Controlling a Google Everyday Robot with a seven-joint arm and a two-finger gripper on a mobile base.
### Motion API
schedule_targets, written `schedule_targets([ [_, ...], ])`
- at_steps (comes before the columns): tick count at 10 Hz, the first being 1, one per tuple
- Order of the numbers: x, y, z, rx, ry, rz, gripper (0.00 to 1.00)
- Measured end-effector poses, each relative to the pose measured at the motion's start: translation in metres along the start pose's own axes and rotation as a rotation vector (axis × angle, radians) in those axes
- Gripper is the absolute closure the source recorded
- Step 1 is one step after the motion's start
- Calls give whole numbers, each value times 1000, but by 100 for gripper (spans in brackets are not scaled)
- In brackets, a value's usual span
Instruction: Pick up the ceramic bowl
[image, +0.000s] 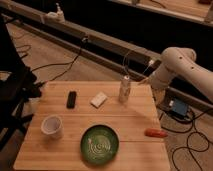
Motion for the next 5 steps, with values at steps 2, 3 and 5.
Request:
schedule_targets([
  [2,-21,21,19,-60,-19,-68,20],
  [3,-29,31,28,-91,-9,-100,20],
  [5,-56,55,50,-173,13,-196,20],
])
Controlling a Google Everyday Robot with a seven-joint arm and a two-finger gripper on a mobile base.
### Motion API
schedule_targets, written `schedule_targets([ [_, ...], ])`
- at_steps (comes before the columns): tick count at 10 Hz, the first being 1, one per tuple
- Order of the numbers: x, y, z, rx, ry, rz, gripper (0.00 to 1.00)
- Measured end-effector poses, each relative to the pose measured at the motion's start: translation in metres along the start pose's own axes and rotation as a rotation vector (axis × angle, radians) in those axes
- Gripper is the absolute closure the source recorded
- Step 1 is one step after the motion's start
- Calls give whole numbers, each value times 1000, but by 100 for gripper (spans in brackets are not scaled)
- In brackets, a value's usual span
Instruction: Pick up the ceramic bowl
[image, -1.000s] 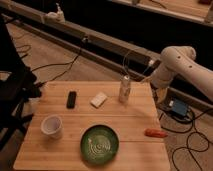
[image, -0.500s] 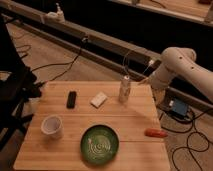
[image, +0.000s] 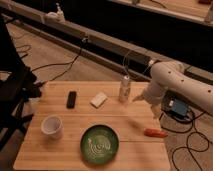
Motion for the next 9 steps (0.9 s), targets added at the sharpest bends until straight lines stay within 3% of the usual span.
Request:
schedule_targets([
  [3,-49,21,27,-97,-17,-125,20],
  [8,-55,25,31,-122,-18,-161,20],
  [9,-58,22,34,-142,-6,-205,20],
])
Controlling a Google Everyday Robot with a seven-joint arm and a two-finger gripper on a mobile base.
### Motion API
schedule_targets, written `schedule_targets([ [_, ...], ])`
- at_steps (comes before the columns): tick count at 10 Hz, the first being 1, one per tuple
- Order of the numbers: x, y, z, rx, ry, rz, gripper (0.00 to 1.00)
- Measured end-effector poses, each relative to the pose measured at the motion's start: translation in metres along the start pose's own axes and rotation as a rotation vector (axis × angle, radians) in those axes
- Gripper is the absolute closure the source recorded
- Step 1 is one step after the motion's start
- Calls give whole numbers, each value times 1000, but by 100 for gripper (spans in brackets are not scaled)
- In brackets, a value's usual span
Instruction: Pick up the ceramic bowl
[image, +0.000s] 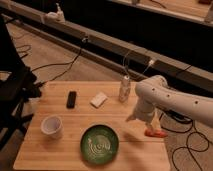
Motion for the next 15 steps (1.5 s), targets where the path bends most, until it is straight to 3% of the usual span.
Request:
schedule_targets([
  [2,-19,-10,10,-18,-10,-92,20],
  [3,-34,-17,16,1,-37,-133,20],
  [5,-64,-35,23,69,-110,-198,20],
  [8,-105,-58,23,221,-246,-289,20],
  [9,-111,-60,24,242,-267,-305,20],
  [11,-119,-59,35,250,-305,-337,20],
  [15,-122,-60,72,223,-394,-353,20],
])
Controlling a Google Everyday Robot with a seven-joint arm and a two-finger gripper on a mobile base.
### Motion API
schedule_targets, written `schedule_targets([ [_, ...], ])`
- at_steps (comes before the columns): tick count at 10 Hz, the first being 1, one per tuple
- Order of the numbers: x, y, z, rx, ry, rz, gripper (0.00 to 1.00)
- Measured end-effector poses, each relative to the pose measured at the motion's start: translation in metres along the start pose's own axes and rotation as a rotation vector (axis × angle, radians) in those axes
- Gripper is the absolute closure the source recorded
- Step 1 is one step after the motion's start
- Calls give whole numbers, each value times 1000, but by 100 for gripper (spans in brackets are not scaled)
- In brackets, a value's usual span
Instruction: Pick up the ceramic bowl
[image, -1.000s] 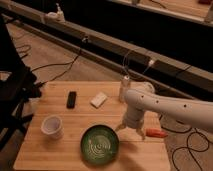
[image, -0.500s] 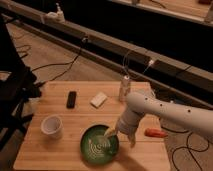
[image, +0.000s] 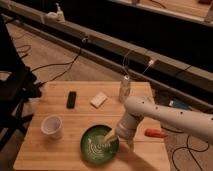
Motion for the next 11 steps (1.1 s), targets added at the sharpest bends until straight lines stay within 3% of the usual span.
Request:
schedule_targets([
  [4,17,1,31,-8,-60,26,25],
  [6,21,-1,42,-1,-91,52,48],
  [8,24,-3,39,18,-109,73,67],
  [11,23,-17,16,92,-139,105,94],
])
